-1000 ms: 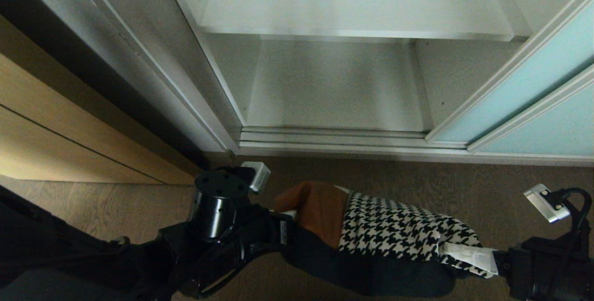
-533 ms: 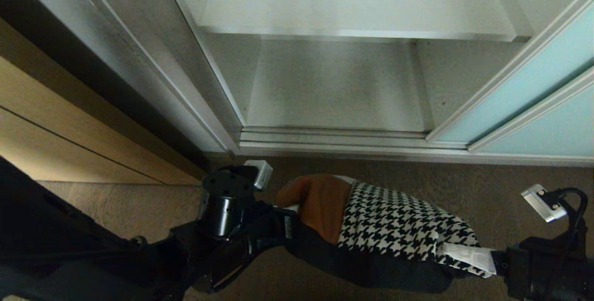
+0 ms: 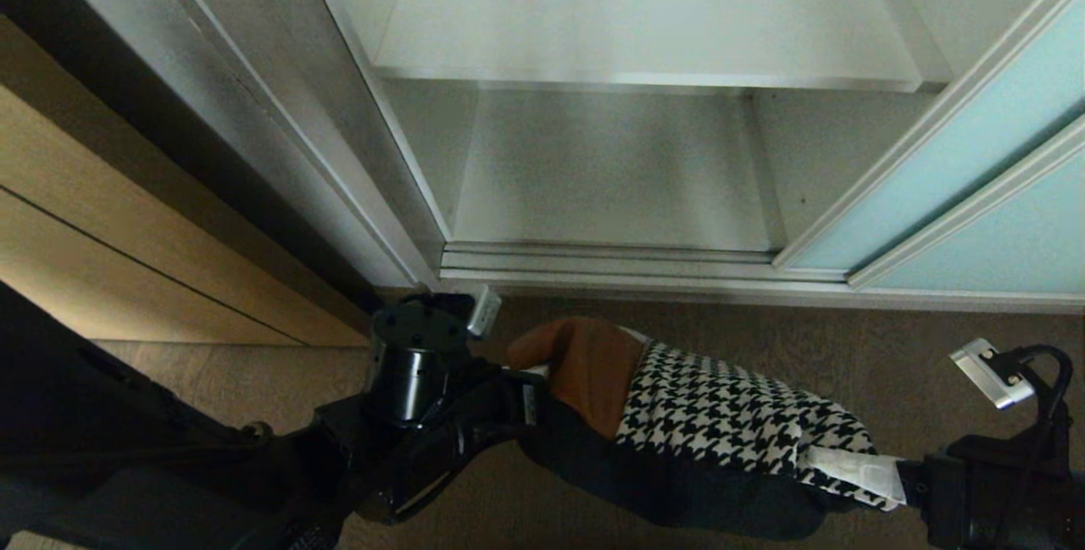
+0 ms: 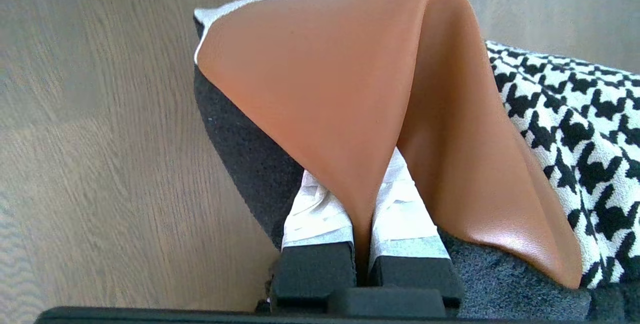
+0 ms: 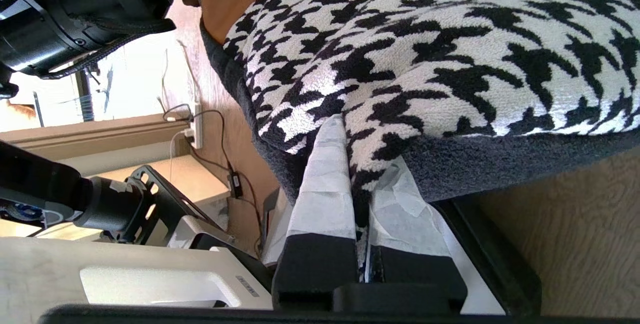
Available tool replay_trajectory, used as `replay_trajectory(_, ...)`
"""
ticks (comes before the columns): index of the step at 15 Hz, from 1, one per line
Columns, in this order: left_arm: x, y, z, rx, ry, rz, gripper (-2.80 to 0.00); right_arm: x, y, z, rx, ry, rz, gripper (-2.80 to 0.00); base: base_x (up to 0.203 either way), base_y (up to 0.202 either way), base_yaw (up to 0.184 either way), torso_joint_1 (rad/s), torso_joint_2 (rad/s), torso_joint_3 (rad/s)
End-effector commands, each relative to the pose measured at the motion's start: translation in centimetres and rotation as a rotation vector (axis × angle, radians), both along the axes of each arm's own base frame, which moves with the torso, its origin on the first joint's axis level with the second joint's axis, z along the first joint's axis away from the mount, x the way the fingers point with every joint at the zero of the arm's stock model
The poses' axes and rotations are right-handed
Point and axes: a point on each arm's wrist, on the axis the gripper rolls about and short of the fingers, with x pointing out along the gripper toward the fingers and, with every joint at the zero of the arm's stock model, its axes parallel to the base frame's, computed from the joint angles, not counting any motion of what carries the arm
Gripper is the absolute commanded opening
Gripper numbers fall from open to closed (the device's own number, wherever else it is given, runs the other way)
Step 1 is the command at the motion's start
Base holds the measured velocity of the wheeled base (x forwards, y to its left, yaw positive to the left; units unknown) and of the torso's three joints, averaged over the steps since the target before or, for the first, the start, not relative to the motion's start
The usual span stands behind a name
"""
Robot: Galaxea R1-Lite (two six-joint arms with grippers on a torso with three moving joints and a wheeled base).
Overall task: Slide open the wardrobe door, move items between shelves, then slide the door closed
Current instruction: Place the pillow on the higher shelf
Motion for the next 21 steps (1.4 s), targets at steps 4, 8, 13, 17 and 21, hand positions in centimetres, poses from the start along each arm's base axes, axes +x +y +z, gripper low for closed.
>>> replay_trajectory(4, -0.4, 0.4, 0.6, -0.004, -0.026, 0.026, -2.80, -0.3, 0.0, 0.3, 0.010, -0.015, 0.013, -2.80, 0.000, 0.000, 0.000, 0.002, 0.00, 0.197)
replay_trajectory(8, -0.5, 0.4, 0.7, -0.005, -0.031, 0.027, -2.80, -0.2, 0.0, 0.2, 0.011, -0.014, 0.016, -2.80, 0.000, 0.000, 0.000, 0.000, 0.00, 0.199)
replay_trajectory(13, -0.9, 0.8, 1.9, -0.004, -0.073, 0.023, -2.80, -0.5, 0.0, 0.4, 0.012, -0.025, 0.019, -2.80, 0.000, 0.000, 0.000, 0.000, 0.00, 0.203)
replay_trajectory(17, -0.9, 0.8, 1.0, 0.013, -0.054, 0.033, -2.80, -0.6, 0.2, 0.3, 0.012, -0.020, 0.036, -2.80, 0.000, 0.000, 0.000, 0.001, 0.00, 0.200)
replay_trajectory(21, -0.8, 0.6, 1.0, 0.013, -0.052, 0.030, -2.80, -0.5, 0.2, 0.3, 0.012, -0.020, 0.036, -2.80, 0.000, 0.000, 0.000, 0.000, 0.00, 0.198)
